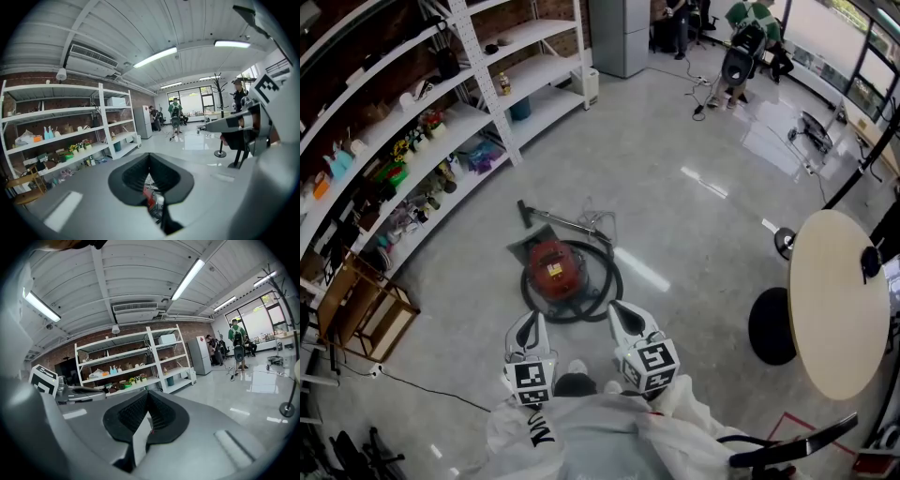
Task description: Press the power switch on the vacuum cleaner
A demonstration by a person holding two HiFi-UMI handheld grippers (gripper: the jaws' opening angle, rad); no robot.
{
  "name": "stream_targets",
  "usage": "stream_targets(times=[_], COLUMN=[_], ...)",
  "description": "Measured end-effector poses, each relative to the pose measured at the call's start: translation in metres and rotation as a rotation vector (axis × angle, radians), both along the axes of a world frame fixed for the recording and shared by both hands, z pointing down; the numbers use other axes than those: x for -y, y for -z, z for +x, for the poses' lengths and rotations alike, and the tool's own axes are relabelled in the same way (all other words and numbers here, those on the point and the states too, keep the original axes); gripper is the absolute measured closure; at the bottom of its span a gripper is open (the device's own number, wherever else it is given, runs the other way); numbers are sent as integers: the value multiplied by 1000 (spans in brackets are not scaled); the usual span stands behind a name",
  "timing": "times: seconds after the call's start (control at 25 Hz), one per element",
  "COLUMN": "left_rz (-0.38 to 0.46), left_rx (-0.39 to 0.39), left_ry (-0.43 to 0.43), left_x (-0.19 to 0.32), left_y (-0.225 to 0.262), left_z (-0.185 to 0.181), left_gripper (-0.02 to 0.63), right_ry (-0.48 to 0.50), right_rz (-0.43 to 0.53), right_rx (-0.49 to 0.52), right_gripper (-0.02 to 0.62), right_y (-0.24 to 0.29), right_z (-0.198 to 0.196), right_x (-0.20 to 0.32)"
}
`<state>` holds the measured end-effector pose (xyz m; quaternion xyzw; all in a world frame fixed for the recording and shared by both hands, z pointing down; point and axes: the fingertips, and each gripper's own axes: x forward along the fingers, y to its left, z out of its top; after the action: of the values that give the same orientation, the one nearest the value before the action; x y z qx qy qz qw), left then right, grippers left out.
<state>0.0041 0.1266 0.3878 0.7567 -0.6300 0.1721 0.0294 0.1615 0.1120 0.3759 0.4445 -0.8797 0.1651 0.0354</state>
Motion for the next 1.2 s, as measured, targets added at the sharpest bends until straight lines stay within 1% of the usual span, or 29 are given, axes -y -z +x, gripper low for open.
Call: stream_targets(times=[0.24, 0.4, 0.84, 1.2], left_rz=[-22, -27, -35, -57], left_rx=[-7, -13, -43, -65], left_ry=[7, 17, 18, -8], left_x=[1, 8, 55, 96], left_y=[-6, -12, -17, -26], left_z=[-8, -21, -55, -80], left_gripper=[606, 606, 606, 606], right_ry=[14, 25, 22, -1], right_rz=[-20, -26, -45, -68], right_rx=[-12, -25, -61, -85], right_gripper=[595, 595, 595, 595], right_y=[-4, -9, -11, -17], right_z=[-10, -23, -55, -82], right_x=[5, 12, 57, 93])
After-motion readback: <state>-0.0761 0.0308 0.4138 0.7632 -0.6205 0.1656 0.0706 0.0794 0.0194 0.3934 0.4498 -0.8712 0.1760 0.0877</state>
